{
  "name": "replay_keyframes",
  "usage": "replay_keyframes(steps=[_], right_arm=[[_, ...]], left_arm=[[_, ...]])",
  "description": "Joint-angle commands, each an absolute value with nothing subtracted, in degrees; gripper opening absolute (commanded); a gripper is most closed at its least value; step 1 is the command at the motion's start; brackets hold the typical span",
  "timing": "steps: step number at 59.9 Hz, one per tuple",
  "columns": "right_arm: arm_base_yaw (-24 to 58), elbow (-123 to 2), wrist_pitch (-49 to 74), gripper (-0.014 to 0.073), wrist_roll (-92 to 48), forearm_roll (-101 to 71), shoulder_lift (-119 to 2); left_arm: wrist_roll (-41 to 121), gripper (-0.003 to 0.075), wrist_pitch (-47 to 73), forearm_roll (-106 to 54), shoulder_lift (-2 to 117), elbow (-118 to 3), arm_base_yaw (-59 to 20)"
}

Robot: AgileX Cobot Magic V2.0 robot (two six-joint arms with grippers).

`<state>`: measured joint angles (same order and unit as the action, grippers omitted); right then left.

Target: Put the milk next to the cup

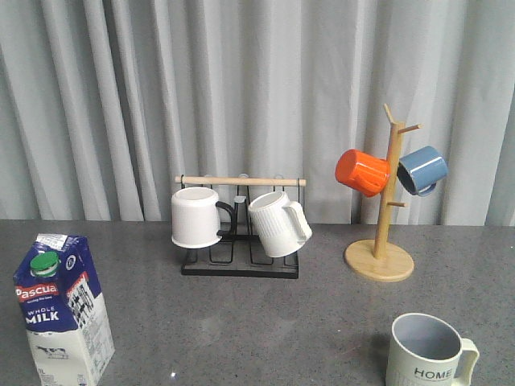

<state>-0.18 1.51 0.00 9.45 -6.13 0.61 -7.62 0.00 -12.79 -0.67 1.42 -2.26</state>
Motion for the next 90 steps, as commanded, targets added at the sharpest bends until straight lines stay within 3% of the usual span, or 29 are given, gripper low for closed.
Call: replay_keyframes(steps=[1, 12, 27, 34, 43, 54, 72, 90], right_arm=[[-0.4, 1.8, -4.8, -0.0005, 9.0, -9.9, 1.2], [-0.4, -3.1, 0.0, 0.0043, 8.6, -9.1, 1.0], [-0.4, -7.5, 4.1, 0.0338, 8.5, -8.4, -0.7], [-0.4, -7.5, 2.4, 0.0414, 8.8, -9.7, -0.7], [-0.4, -8.1, 2.1, 0.0413, 8.1, -12.1, -0.7], [-0.4, -18.3, 14.1, 0.0413, 2.1, -11.4, -5.1], [-0.4, -40.2, 31.4, 0.0413, -5.6, -7.5, -26.7], [-0.5, -42.6, 35.4, 0.0413, -3.9, -1.4, -47.9]], left_arm=[[-9.1, -0.0004, -4.2, -16.6, -1.4, 2.5, -2.4], [-9.0, 0.0034, -3.2, -20.7, -1.4, 0.2, -2.4], [-9.1, 0.0209, 4.4, -24.1, -1.4, -4.8, -2.4], [-11.9, 0.03, 2.8, -34.5, -1.4, -4.8, -2.4], [-12.3, 0.0328, 1.5, -39.9, -1.4, -5.5, -2.4], [0.0, 0.0328, 13.3, -36.8, -0.1, -13.0, -2.4], [2.1, 0.0328, 28.7, -27.6, 16.5, -28.6, -2.4], [2.1, 0.0328, 28.8, -22.2, 21.7, -33.0, -2.4]])
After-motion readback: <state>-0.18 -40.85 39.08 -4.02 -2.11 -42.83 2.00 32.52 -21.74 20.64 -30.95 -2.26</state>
